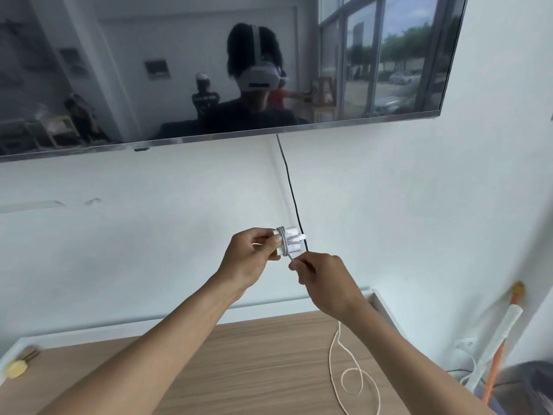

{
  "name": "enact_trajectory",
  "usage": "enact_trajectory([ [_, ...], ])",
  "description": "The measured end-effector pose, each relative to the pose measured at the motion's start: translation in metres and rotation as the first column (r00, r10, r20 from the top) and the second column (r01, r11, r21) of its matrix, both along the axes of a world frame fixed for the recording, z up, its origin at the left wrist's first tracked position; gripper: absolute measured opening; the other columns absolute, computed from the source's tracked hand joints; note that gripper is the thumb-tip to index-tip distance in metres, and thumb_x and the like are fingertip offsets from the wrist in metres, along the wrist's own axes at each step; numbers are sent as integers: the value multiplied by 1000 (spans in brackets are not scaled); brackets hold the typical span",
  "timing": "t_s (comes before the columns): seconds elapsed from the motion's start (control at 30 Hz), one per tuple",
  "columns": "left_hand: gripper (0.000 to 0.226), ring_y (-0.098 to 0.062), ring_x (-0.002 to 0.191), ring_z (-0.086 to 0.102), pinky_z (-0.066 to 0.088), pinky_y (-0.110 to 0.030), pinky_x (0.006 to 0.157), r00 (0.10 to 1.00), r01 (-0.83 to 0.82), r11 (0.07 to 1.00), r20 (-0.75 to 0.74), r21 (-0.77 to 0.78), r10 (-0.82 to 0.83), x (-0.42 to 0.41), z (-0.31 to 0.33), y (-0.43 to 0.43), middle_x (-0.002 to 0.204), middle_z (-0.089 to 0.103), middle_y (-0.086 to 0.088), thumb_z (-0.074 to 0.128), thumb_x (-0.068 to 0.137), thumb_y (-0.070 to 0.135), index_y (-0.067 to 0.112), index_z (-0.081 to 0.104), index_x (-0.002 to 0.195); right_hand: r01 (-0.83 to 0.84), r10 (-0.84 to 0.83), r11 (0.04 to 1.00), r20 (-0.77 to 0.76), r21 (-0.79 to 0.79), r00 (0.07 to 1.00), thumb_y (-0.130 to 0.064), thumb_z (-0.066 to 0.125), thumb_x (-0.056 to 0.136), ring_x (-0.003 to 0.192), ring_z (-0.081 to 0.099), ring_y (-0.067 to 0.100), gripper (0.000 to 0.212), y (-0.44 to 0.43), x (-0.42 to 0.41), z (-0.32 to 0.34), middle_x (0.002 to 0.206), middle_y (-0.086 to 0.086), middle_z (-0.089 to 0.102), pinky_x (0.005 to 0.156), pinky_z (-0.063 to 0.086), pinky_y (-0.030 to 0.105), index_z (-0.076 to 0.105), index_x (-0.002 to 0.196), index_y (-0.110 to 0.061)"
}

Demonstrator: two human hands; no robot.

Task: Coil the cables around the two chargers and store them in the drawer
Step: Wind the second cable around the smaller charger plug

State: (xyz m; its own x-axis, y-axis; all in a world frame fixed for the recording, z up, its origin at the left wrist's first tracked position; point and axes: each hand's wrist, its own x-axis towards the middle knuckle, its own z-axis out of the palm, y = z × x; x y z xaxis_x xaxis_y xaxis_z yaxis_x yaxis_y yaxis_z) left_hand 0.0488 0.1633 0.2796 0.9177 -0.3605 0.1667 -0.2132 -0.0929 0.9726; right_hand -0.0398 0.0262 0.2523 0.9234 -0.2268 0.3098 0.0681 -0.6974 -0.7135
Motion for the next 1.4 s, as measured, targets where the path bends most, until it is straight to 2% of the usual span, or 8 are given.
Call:
enact_trajectory([
  [0.1, 6, -19, 77, 70, 55, -29, 78, 983, -48, 983, 182, 177, 16, -3, -3, 3, 86, 69, 2, 67, 88, 17, 19, 66, 94, -36, 19, 975, -80, -220, 997, -25, 46, 95, 71, 59, 20, 21, -2, -5, 16, 78, -2, 66, 65, 50, 34, 66, 89, -19],
  [0.27, 9, -3, 82, 63, 51, -13, 72, 930, -47, 953, 360, 300, -67, -7, 1, 8, 87, 64, 11, 68, 86, 13, 17, 65, 93, 22, -13, 849, 20, -528, 1000, -35, 44, 97, 81, 60, 28, 22, -7, -10, 40, 91, 0, 67, 64, 42, 33, 62, 95, -22],
  [0.4, 12, -8, 88, 66, 54, -23, 80, 924, 104, 916, 304, 386, -233, -10, 2, 16, 94, 67, 6, 68, 87, 15, 16, 68, 99, 33, 8, 840, 72, -542, 997, -27, 53, 94, 80, 60, 21, 9, -15, -7, 52, 94, -6, 69, 63, 38, 30, 61, 96, -24],
  [0.5, 17, -11, 87, 66, 54, -24, 78, 919, 250, 896, 201, 366, -339, -8, 5, 23, 93, 69, 0, 66, 90, 13, 10, 68, 106, -18, 38, 929, 47, -369, 998, -23, 62, 89, 62, 52, -1, 6, -25, -3, 52, 83, -13, 67, 58, 35, 24, 63, 84, -27],
  [0.63, 23, -24, 96, 67, 54, -28, 83, 885, 453, 865, 6, 215, -466, -6, 14, 33, 106, 70, -19, 61, 92, 10, 0, 66, 112, -173, 174, 985, 54, -21, 983, -22, 69, 86, 45, 44, 4, 14, -27, 0, 46, 63, -12, 61, 46, 30, 12, 66, 72, -24],
  [0.87, 35, -23, 91, 68, 57, -30, 78, 838, 436, 856, -221, -277, -499, -16, 23, 24, 99, 70, -14, 54, 86, 18, -8, 63, 108, -228, 157, 828, 178, 513, 971, -7, 52, 96, 45, 32, 9, 25, -17, 7, 27, 52, -12, 51, 43, 28, 16, 63, 74, -13],
  [1.27, 18, -27, 89, 68, 60, -33, 82, 993, -12, 993, -119, -115, -2, -2, 10, 6, 108, 67, -27, 62, 93, 16, -1, 68, 97, -10, 8, 995, 21, 94, 1000, -19, 49, 95, 50, 52, -1, 22, 13, -2, 12, 65, -11, 60, 48, 38, 11, 70, 89, -15],
  [1.4, 14, -22, 82, 72, 58, -35, 84, 996, -52, 996, 70, 67, 47, -4, 6, 6, 93, 71, -10, 64, 91, 18, 8, 68, 100, -39, 30, 993, -85, -112, 996, -25, 51, 93, 57, 54, 18, 21, 7, -3, 27, 77, 2, 69, 59, 50, 33, 68, 87, -13],
])
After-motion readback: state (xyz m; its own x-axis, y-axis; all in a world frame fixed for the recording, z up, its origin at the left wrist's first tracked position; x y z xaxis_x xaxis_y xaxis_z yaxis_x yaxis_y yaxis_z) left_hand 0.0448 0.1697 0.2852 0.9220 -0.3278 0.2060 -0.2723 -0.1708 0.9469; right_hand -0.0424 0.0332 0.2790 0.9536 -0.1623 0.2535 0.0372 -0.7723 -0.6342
